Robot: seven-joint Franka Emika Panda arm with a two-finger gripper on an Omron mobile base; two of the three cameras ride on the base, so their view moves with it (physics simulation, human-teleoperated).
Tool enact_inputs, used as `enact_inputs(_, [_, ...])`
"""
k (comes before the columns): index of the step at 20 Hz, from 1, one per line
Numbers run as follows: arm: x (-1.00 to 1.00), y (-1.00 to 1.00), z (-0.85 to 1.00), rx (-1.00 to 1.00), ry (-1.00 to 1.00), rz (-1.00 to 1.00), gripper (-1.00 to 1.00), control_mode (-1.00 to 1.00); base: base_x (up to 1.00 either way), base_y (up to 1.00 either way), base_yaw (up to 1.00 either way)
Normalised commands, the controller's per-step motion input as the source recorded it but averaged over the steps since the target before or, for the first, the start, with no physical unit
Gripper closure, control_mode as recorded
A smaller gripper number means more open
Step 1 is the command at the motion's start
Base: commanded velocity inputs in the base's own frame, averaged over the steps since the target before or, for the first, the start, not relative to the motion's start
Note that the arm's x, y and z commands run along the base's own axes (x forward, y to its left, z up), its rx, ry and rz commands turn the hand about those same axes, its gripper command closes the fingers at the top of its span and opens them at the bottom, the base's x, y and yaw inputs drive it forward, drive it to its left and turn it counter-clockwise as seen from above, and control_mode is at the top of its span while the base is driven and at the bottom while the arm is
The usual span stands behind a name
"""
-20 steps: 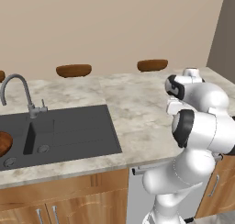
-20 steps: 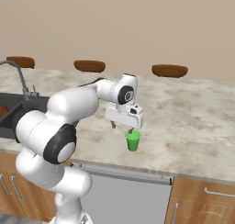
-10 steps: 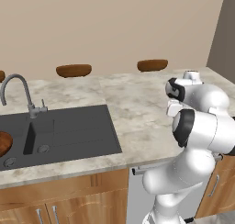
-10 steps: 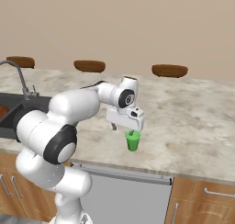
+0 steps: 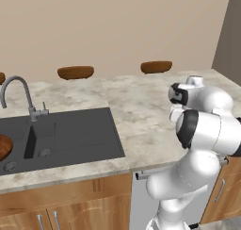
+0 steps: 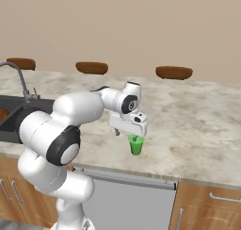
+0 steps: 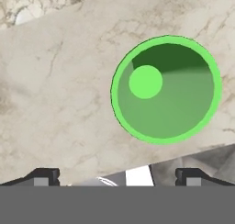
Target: Remove the lemon wedge and lime from the sink. Then move the bowl and cup from the counter to the sink for washing.
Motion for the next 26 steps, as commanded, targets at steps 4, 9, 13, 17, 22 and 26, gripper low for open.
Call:
enact_inputs(4, [0.09, 0.0, -0.15, 0.0, 0.0, 0.0, -1.0, -1.0, 0.0, 0.0, 0.0])
enact_inputs(9, [0.06, 0.0, -0.16, 0.0, 0.0, 0.0, -1.0, -1.0, 0.0, 0.0, 0.0])
enact_inputs(13, [0.05, 0.0, -0.15, 0.0, 0.0, 0.0, -1.0, -1.0, 0.0, 0.0, 0.0])
enact_inputs(17, [0.09, 0.0, -0.11, 0.0, -0.04, 0.0, -1.0, -1.0, 0.0, 0.0, 0.0])
enact_inputs(22, [0.09, 0.0, 0.0, 0.0, -0.09, 0.0, -1.0, -1.0, 0.0, 0.0, 0.0])
enact_inputs(26, [0.06, 0.0, 0.02, 0.0, -0.09, 0.0, -1.0, -1.0, 0.0, 0.0, 0.0])
